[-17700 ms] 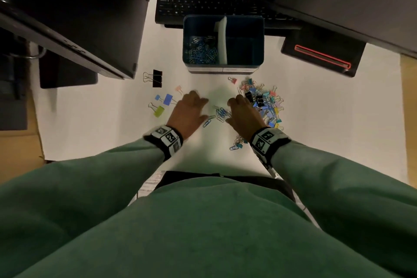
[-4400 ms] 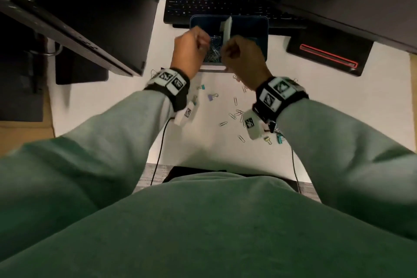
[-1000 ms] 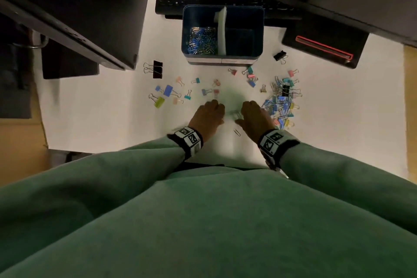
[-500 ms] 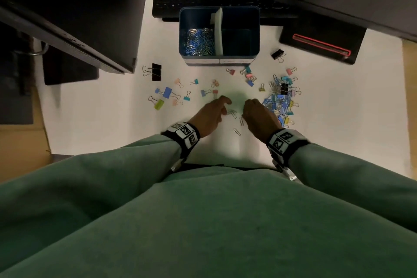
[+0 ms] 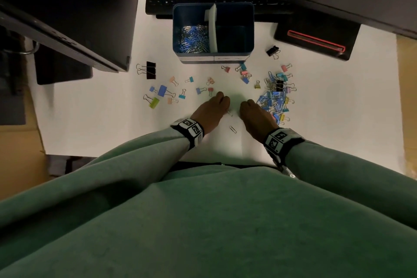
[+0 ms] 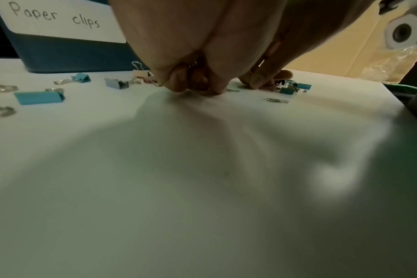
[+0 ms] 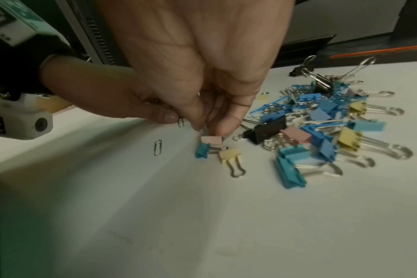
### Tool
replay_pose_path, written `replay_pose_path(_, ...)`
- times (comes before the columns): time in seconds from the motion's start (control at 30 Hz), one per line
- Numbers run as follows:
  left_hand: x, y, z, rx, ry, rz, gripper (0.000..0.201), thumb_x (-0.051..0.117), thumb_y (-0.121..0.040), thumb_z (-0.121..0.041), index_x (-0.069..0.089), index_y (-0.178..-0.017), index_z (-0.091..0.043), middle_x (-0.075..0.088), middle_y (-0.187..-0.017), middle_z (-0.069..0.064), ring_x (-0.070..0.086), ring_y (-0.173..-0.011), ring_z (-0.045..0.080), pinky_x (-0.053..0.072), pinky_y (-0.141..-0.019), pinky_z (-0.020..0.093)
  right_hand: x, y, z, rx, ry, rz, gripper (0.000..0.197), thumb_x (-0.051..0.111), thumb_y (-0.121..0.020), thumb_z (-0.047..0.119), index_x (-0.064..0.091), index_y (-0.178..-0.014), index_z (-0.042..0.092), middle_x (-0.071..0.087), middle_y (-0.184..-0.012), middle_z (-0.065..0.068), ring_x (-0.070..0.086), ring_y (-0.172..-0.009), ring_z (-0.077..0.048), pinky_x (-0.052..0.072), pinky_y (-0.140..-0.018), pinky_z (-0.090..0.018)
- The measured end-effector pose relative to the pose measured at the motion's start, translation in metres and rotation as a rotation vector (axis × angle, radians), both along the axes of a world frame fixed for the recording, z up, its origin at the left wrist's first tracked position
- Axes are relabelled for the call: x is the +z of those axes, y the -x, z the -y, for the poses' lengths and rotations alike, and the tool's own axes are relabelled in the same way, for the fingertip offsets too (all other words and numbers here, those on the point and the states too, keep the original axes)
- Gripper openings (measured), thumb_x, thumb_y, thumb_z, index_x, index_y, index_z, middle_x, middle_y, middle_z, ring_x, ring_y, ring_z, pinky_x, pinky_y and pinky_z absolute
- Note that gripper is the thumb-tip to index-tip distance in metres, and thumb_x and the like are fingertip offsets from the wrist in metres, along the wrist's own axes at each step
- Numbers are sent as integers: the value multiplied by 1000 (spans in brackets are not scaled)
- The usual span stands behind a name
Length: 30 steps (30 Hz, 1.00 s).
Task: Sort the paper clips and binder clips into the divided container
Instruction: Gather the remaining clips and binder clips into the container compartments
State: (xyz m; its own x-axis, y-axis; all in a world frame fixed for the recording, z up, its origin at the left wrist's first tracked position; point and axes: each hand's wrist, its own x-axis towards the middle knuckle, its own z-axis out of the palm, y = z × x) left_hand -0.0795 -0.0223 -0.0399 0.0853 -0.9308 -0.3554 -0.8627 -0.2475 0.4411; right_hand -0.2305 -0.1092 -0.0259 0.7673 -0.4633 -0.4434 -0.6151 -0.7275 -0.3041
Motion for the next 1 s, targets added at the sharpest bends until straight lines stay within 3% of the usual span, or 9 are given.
replay_pose_path(0.23, 3, -6, -1, 11, 11, -12, 20, 53, -92, -3, 48, -111, -2, 50, -111, 14, 59, -85, 27, 52, -74, 33, 0, 4, 3, -10, -2, 27, 19, 56, -88, 2, 51, -107, 5, 54, -95, -11, 47, -69, -19, 36, -59, -28)
replay_pose_path(0.37, 12, -19, -6, 146, 25, -211, 12, 41, -94, -1, 46, -103, -7, 57, -89, 8, 56, -75, 23, 52, -75, 39, -2, 0, 9, -24, -30, 2, 11, 49, -93, 6, 50, -104, 4, 47, -87, -4, 36, -61, -10, 36, -59, -27)
replay_pose_path(0.47, 16, -29, -11, 219, 18, -378, 33, 34, -95, 2, 48, -120, -14, 59, -86, 4, 56, -79, 11, 44, -74, 16, 3, 0, 14, -98, -225, 55, 19, 41, -95, 6, 45, -114, 4, 42, -81, 11, 37, -64, -3, 40, -66, -28)
replay_pose_path(0.53, 18, -32, -11, 266, -3, -486, 38, 32, -97, 2, 52, -123, -17, 57, -84, 2, 52, -72, 0, 39, -67, 6, 13, 3, 15, -127, -403, 121, 19, 41, -96, 7, 41, -114, 11, 53, -81, 3, 48, -63, -11, 47, -63, -31)
replay_pose_path(0.63, 20, -29, -8, 443, -81, -742, 32, 28, -98, -2, 60, -101, -8, 52, -75, 3, 44, -57, 7, 38, -53, 16, 19, 5, 15, -146, -474, 150, 18, 44, -95, 13, 53, -111, 13, 58, -78, -2, 56, -63, -19, 50, -60, -35)
replay_pose_path(0.73, 26, -24, -2, 575, -130, -919, 29, 30, -98, -11, 55, -86, -4, 50, -66, 6, 42, -53, 15, 36, -50, 27, 17, 5, 11, -57, -392, 73, 22, 39, -97, 11, 61, -94, 11, 59, -89, -4, 58, -75, -18, 53, -74, -37)
replay_pose_path(0.8, 30, -19, 4, 548, -156, -873, 31, 34, -100, -24, 50, -79, -7, 46, -63, 4, 40, -53, 14, 35, -53, 27, 18, 6, 4, 4, -268, 28, 19, 45, -97, 12, 62, -104, 8, 59, -102, -5, 60, -87, -18, 50, -82, -31)
replay_pose_path(0.87, 27, -13, 7, 439, -141, -657, 33, 42, -100, -35, 46, -76, -12, 44, -62, 1, 39, -56, 13, 36, -57, 25, 17, 7, -4, 61, -199, 29, 24, 55, -95, 25, 60, -110, 8, 56, -108, -5, 61, -89, -21, 51, -80, -30)
replay_pose_path(1.0, 13, -3, 7, 207, -96, -301, 21, 52, -96, -33, 47, -99, -12, 59, -80, 4, 55, -68, 17, 43, -66, 26, 10, 0, -17, 106, -117, 14, 23, 56, -95, 26, 58, -107, 7, 54, -99, -7, 61, -78, -22, 52, -67, -31)
